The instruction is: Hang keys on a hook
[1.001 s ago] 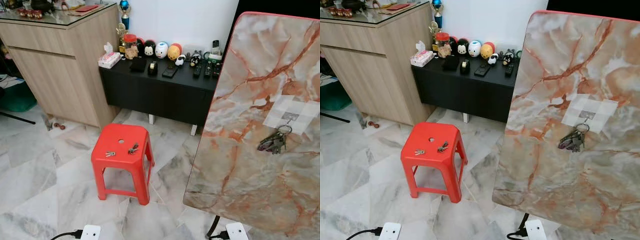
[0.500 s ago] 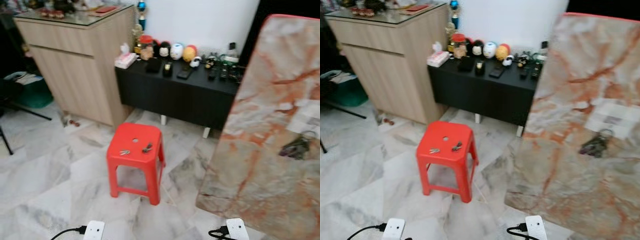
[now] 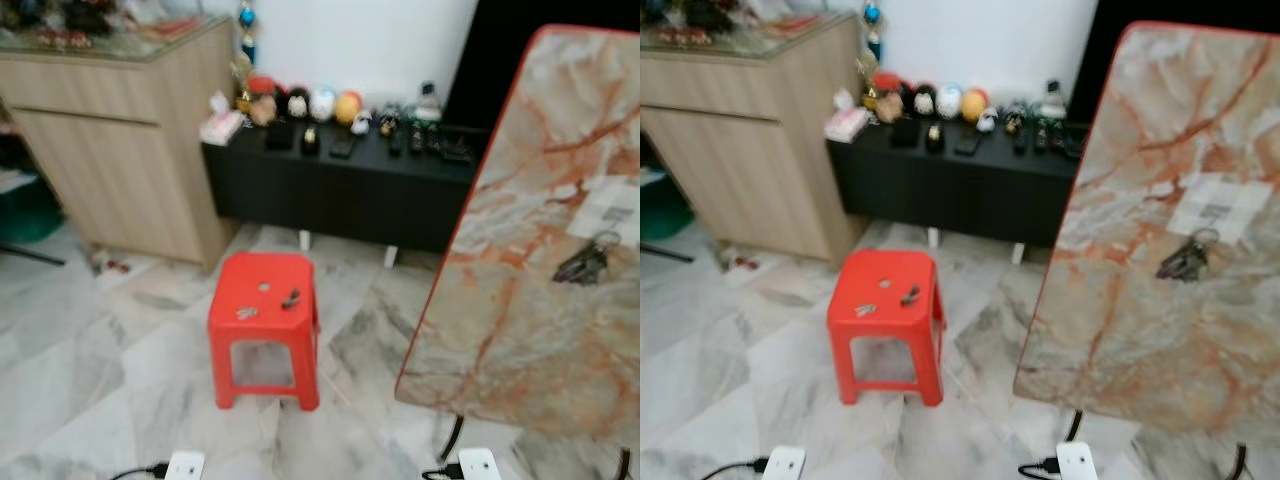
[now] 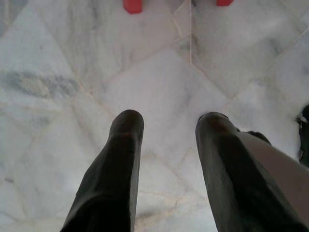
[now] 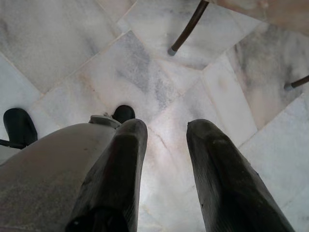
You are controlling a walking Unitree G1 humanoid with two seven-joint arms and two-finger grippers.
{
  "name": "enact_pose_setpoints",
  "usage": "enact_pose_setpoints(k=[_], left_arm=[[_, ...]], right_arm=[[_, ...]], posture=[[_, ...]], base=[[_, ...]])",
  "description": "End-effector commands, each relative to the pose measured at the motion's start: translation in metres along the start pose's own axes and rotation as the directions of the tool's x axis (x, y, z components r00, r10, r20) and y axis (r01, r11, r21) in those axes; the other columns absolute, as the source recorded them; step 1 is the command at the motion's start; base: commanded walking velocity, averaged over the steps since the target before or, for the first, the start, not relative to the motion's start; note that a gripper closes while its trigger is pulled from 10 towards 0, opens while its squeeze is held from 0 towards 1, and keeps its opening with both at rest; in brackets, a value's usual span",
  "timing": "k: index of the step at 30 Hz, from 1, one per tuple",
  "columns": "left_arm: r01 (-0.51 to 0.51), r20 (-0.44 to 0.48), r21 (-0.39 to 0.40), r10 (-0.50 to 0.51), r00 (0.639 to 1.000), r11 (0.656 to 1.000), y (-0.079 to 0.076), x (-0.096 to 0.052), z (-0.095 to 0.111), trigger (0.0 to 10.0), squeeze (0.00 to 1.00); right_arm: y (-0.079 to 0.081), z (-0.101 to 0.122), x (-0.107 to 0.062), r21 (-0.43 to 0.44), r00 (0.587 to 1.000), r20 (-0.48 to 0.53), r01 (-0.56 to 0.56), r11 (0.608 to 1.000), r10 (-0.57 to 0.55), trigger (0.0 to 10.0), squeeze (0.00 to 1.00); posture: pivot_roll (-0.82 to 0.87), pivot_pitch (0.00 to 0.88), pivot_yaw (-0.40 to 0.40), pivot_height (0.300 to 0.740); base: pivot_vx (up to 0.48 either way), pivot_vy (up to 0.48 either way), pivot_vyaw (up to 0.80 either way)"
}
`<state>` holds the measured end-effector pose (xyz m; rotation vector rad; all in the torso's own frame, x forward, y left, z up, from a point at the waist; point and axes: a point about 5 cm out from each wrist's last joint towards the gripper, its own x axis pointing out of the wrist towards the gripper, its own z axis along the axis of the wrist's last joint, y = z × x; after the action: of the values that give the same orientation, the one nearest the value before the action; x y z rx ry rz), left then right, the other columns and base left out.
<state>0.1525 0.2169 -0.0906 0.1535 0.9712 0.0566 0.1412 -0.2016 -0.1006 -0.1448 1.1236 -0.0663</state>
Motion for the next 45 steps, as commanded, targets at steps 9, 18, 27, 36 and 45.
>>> enact_pose_setpoints(k=[9,18,27,36,45], left_arm=[[0.013,-0.031,-0.002,-0.013,0.999,1.000,-0.002,-0.002,-0.008,10.0,0.00],[0.006,-0.035,-0.013,-0.007,0.999,1.000,0.001,-0.002,-0.008,10.0,0.00],[-0.006,-0.045,-0.020,0.005,0.999,1.000,0.011,-0.003,-0.010,10.0,0.00],[-0.010,-0.048,-0.024,0.009,0.999,1.000,0.014,-0.003,-0.011,10.0,0.00],[-0.008,-0.049,-0.025,0.007,0.999,1.000,0.013,-0.003,-0.010,10.0,0.00]], right_arm=[[0.000,0.007,0.000,0.023,0.999,0.034,0.014,1.000,-0.015,10.0,0.00],[-0.003,0.008,0.001,0.032,0.999,0.037,0.018,0.999,-0.019,10.0,0.00],[-0.005,0.007,0.000,0.041,0.999,0.036,0.022,0.999,-0.024,10.0,0.00],[-0.003,0.007,0.000,0.036,0.999,0.040,0.020,0.999,-0.022,10.0,0.00],[-0.001,0.009,0.001,0.035,0.999,0.042,0.020,0.999,-0.022,10.0,0.00]], posture=[[-0.04,0.000,-0.025,0.740],[-0.04,0.000,-0.027,0.740],[-0.03,0.000,-0.029,0.740],[-0.03,0.000,-0.030,0.740],[-0.03,0.000,-0.030,0.740]], base=[[0.000,0.106,0.00],[0.000,0.320,0.00],[0.000,0.480,-0.04],[0.000,0.480,-0.34],[0.000,0.480,0.00]])
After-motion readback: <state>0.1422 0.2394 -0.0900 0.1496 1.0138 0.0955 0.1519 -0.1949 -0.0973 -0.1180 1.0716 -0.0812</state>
